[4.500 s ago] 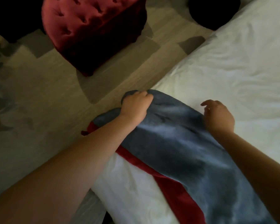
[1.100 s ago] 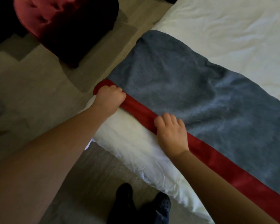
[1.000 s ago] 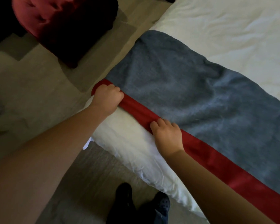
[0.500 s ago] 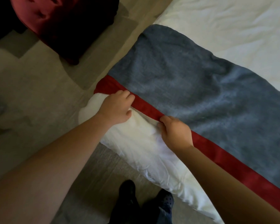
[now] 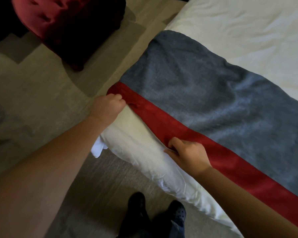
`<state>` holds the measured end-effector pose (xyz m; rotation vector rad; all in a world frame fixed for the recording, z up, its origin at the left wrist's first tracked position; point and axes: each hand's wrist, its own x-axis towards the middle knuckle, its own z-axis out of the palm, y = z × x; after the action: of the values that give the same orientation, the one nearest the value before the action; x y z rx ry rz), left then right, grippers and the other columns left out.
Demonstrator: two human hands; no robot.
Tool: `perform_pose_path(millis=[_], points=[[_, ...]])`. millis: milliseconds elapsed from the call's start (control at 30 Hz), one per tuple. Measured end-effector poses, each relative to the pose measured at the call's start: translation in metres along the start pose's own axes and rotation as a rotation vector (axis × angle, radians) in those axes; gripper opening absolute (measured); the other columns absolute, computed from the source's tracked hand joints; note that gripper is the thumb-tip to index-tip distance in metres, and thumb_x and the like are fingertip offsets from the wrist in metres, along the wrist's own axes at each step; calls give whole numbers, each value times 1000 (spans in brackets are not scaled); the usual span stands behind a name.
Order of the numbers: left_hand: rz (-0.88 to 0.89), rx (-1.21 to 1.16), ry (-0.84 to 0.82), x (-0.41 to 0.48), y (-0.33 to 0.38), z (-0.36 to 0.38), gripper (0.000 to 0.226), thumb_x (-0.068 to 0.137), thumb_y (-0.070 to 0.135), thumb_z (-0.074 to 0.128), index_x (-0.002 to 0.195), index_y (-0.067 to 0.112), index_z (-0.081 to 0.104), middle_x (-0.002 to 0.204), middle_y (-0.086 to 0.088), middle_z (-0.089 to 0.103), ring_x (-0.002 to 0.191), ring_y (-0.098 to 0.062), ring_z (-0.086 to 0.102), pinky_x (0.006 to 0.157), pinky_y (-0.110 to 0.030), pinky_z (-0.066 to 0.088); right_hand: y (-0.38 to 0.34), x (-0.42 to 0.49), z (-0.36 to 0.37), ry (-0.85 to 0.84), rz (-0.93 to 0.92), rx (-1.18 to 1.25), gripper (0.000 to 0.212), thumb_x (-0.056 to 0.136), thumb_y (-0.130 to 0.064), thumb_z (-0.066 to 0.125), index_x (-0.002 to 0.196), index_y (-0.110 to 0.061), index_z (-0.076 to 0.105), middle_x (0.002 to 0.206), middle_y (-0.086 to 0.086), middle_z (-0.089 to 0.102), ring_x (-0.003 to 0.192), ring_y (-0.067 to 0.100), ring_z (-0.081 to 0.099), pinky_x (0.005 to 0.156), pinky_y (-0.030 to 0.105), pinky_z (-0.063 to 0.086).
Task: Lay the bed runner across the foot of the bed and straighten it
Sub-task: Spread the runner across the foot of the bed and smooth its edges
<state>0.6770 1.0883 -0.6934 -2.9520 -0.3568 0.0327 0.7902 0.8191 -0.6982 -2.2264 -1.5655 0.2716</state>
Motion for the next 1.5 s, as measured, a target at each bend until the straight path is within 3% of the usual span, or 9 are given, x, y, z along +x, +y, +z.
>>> perform_pose_path(millis=[133,433,667,867,933,1033,1167,1333,1500], points=[[-13,-24,-56,-14,-7,2,17,56,-8,74,66,2,65,59,-14,56,48,-29,56,38,-30,46,-6,-3,-4,79,83,80,33,87,-39,47,76,-11,60,53,-2,56,41,16,50,39,24,36],[-66,-82,-47,17,14,13,12,75,11,69,82,7,60,77,-11,60,64,-29,61,46,-31,39,-6,9,-14,46,30,107,31,88,-31,41,71,-8,54,57,-1,51,44,18,45,42,26,34],[173,244,-112,37,21,4,29,37,15,85,52,23,61,51,7,56,45,-9,55,39,-17,33,-1,8,-14,15,-22,70,27,88,-32,48,72,-11,54,61,-5,50,45,14,43,40,24,33],[347,139,-29,-3,-10,0,35,26,-1,83,43,11,54,42,-3,50,33,-19,50,33,-17,36,-2,6,-4,-140,-134,-76,24,77,-29,77,72,-12,61,61,-1,60,45,19,55,37,26,39],[375,113,-84,-26,-21,-4,37,24,-3,84,45,9,55,43,-4,49,33,-19,48,32,-17,35,-8,8,5,-190,-141,-115,25,80,-32,73,74,-11,62,66,1,62,51,21,59,41,28,41],[392,101,-200,-48,-23,-2,37,29,0,85,51,11,57,47,-2,51,37,-18,49,34,-18,34,-12,11,21,-417,52,-178,28,91,-44,52,94,-17,58,90,0,65,78,22,64,58,31,42],[285,171,-230,-46,-12,5,27,44,11,80,61,16,60,57,1,55,48,-17,52,41,-20,26,-12,18,29,-519,40,-277,25,91,-40,47,99,-18,54,95,1,67,84,24,64,58,29,35],[24,316,-99,-36,-6,14,19,51,13,69,63,24,59,58,7,55,46,-9,52,37,-18,36,-19,12,28,-550,15,-278,13,84,-22,50,96,-18,54,86,0,67,76,23,64,54,28,34],[-100,308,116,-27,-20,7,15,59,7,64,58,19,55,53,1,52,44,-15,52,37,-20,31,-18,-9,16,-227,113,-83,7,73,-14,64,77,-12,59,58,1,60,47,25,55,41,27,36]])
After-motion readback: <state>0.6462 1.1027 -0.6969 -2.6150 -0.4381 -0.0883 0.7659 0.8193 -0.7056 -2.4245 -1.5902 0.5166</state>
